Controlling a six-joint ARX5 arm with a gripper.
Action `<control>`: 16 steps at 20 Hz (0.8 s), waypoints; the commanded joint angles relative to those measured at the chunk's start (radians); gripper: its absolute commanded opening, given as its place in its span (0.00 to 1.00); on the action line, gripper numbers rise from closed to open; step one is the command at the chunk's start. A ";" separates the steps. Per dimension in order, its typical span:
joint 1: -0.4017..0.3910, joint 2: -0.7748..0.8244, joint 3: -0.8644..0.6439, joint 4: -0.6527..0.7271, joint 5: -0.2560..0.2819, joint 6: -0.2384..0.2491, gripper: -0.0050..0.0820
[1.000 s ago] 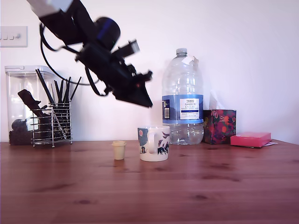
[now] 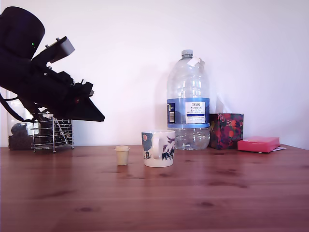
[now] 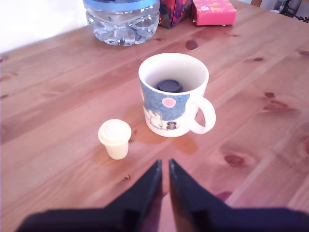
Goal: Pick up the coffee capsules from the table one by one and drop them inside the nearest coffee cup
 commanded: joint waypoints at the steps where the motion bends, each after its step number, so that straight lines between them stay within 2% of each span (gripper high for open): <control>1: -0.002 0.035 -0.006 0.025 -0.002 0.006 0.70; 2: -0.002 0.050 -0.006 0.045 -0.010 0.014 0.86; 3: -0.003 0.069 -0.006 0.070 -0.014 0.023 0.90; 10: -0.002 0.250 -0.004 0.336 -0.020 0.024 0.90; 12: -0.002 0.299 0.013 0.368 -0.037 0.024 0.90; 16: -0.002 0.390 0.100 0.364 -0.038 0.024 0.90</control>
